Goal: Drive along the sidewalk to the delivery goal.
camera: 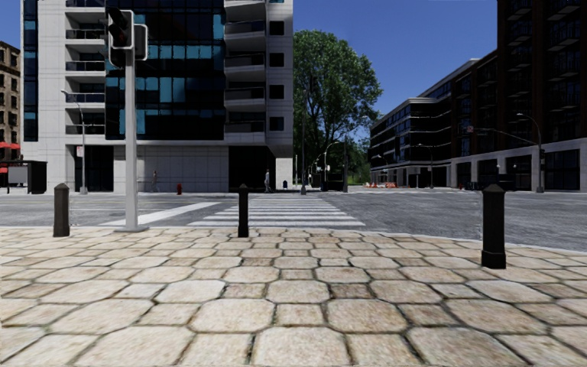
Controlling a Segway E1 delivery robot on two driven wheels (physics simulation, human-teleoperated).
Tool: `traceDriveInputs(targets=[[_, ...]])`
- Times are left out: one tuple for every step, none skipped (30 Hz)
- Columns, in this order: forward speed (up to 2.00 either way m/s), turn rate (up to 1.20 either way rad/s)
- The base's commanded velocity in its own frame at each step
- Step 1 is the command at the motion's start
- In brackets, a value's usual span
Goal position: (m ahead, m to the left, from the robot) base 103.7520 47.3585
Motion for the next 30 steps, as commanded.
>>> traceDriveInputs(targets=[[2.00,0.00],[2.00,0.00],[2.00,0.00],[2.00,0.00],[2.00,0.00],[2.00,0.00],[2.00,0.00],[2.00,0.00],[2.00,0.00],[2.00,0.00],[2.00,0.00],[2.00,0.00],[2.00,0.00],[2.00,0.00],[2.00,0.00],[2.00,0.00],[2.00,0.00],[2.00,0.00],[2.00,0.00],[2.00,0.00],[2.00,0.00],[2.00,0.00],[2.00,0.00],[2.00,0.00],[2.00,0.00],[2.00,0.00],[2.00,0.00],[2.00,0.00],[2.00,0.00],[2.00,0.00]])
